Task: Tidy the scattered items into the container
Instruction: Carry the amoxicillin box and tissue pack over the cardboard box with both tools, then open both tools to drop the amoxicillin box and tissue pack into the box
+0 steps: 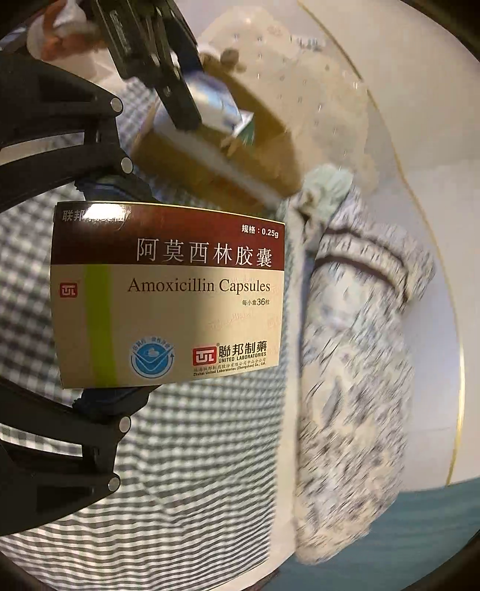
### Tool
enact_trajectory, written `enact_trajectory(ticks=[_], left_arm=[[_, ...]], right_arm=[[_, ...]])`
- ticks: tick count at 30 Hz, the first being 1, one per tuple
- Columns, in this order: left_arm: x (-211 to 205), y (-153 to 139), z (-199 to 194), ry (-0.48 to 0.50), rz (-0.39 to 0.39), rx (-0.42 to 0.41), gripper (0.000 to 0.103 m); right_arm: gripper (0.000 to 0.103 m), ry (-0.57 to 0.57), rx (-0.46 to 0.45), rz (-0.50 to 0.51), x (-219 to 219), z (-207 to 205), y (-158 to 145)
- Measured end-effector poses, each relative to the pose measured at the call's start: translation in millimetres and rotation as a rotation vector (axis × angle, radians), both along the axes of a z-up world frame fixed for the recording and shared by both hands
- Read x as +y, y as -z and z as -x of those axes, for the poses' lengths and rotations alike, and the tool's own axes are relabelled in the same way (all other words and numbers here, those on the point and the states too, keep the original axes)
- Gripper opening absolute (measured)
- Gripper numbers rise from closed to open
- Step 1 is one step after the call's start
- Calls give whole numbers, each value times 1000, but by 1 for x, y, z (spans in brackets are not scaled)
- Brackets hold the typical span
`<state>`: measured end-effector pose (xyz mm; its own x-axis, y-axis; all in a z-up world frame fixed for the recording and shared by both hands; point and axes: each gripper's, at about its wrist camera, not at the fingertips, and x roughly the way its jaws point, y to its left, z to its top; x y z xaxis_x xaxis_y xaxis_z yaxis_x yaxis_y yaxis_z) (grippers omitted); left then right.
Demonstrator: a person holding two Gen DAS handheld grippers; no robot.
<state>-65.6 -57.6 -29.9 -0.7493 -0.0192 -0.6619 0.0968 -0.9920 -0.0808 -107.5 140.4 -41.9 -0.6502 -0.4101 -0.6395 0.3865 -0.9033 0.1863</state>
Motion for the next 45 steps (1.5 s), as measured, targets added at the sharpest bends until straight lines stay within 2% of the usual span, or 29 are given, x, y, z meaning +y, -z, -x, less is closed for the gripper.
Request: enact_trajectory(ticks=[6, 11, 18, 23, 28, 31, 32, 34, 39, 45], left_arm=[[-42, -29, -12, -67, 10, 51, 79], [-88, -33, -16, -143, 6, 49, 79], [-144, -13, 0, -230, -13, 0, 79], [-160, 5, 10, -225, -23, -30, 79], [-176, 22, 19, -235, -41, -56, 79], [-181, 27, 23, -240, -43, -50, 83], [-182, 28, 24, -237, -39, -50, 86], [-180, 30, 25, -227, -24, -56, 95], [-174, 32, 26, -229, 7, -78, 97], [-158, 28, 25, -232, 1, -91, 97]], right_arm=[[75, -128, 30, 56, -52, -1, -27], [75, -229, 19, 95, -102, 7, -36], [75, -329, 5, 114, -173, 33, -42], [75, -353, -2, 109, -213, 58, -35], [75, -355, -65, 149, -240, 85, -20], [76, -361, -92, 182, -251, 98, -16], [80, -354, -99, 190, -253, 101, -16], [81, -332, -118, 203, -255, 106, -15], [81, -301, -99, 219, -243, 104, -18], [81, -216, -30, 164, -200, 89, -24]])
